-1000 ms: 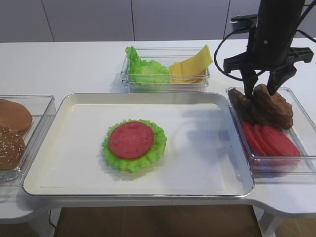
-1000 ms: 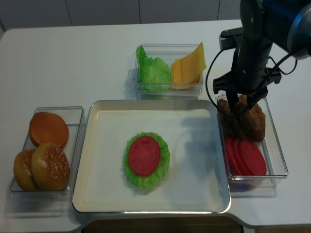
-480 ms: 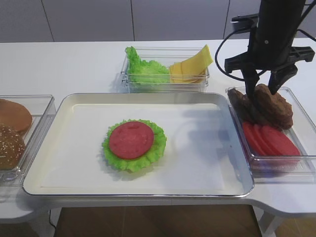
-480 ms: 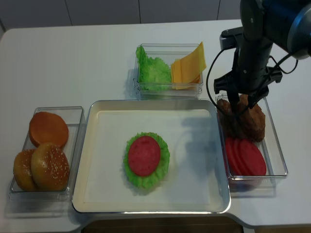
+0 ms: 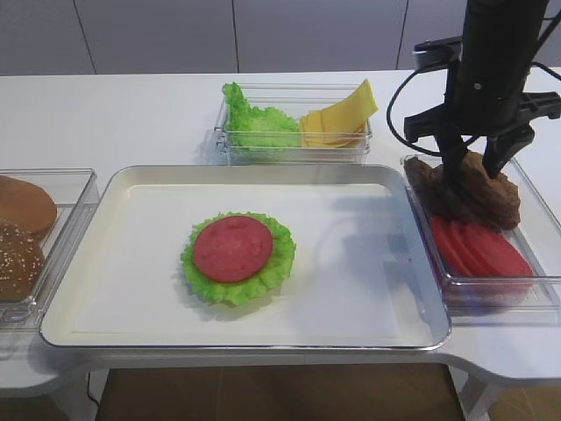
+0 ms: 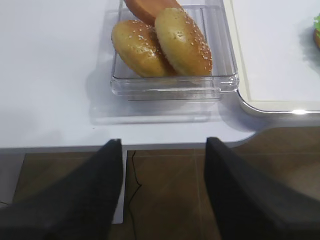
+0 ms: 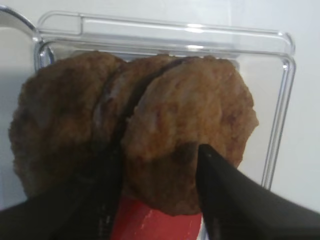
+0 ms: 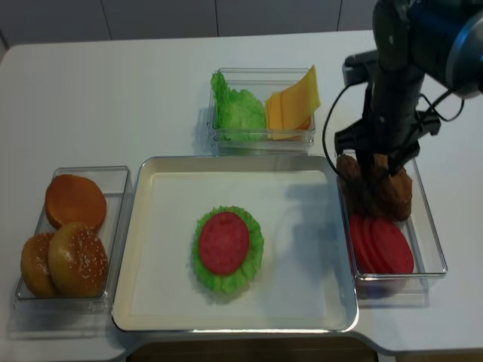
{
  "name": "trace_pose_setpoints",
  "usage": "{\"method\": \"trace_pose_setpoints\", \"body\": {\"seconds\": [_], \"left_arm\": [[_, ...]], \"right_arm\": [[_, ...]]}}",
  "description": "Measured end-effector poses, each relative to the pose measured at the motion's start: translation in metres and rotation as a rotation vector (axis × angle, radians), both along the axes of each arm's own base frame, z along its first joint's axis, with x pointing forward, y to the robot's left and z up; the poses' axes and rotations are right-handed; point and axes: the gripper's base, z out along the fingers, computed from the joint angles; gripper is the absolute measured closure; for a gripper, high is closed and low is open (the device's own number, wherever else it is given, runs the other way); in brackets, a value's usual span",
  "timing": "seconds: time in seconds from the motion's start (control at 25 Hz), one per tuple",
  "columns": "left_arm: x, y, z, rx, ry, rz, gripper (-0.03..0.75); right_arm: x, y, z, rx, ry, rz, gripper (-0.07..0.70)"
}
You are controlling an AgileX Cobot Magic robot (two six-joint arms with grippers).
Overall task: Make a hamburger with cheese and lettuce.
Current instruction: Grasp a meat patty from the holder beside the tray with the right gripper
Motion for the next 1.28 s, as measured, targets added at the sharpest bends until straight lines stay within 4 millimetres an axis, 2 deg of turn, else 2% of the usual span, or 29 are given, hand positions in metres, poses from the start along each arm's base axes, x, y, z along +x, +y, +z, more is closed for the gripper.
{"method": "trace_pose_setpoints", "body": {"seconds": [1.28], "left_arm": [[0.0, 0.0, 0.0, 0.0, 0.0, 0.0, 0.324]], "right_arm": [[-0.0013, -0.001, 0.0008, -0.005, -0.007, 0.001, 0.258]]}}
